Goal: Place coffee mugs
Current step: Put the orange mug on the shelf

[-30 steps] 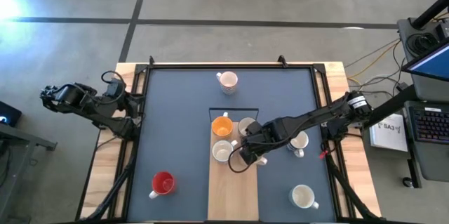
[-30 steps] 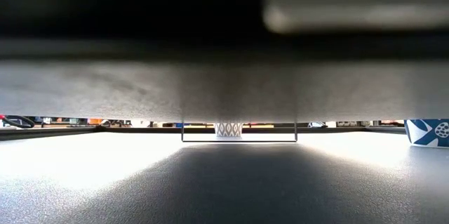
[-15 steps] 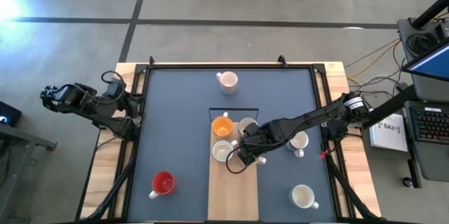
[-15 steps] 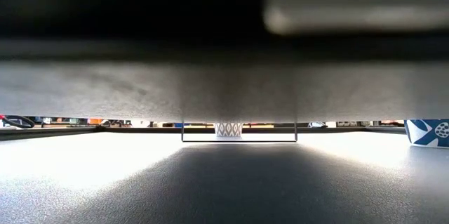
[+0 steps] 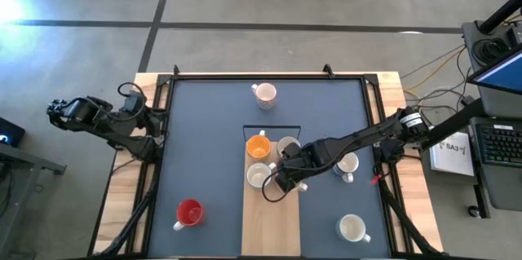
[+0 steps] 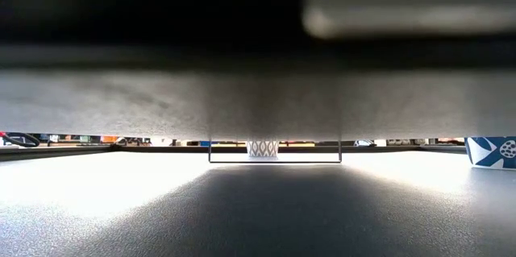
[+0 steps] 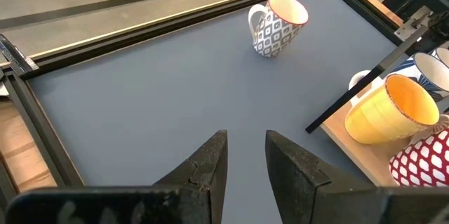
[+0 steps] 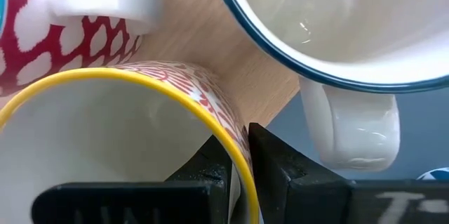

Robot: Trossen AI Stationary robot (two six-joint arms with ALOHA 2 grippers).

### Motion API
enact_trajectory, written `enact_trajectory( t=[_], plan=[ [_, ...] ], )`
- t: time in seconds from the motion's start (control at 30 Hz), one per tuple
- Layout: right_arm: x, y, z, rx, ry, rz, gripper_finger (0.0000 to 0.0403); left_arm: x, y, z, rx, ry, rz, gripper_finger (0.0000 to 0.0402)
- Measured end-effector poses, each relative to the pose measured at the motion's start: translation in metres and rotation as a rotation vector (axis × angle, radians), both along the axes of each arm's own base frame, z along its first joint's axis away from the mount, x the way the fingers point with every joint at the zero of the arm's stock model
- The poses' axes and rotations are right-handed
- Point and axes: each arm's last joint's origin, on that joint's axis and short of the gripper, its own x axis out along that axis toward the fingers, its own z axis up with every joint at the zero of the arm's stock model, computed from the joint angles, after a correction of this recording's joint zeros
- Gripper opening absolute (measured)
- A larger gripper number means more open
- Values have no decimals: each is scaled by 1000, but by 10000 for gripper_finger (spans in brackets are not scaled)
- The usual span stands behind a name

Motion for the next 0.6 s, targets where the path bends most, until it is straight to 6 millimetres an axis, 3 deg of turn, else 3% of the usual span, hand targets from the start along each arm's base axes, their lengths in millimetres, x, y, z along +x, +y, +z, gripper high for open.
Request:
enact_trajectory(
  t=[0.6],
  plan=[
    [0, 0, 0, 10, -1, 1, 18, 0, 0, 0, 2, 5, 0, 80]
  ],
)
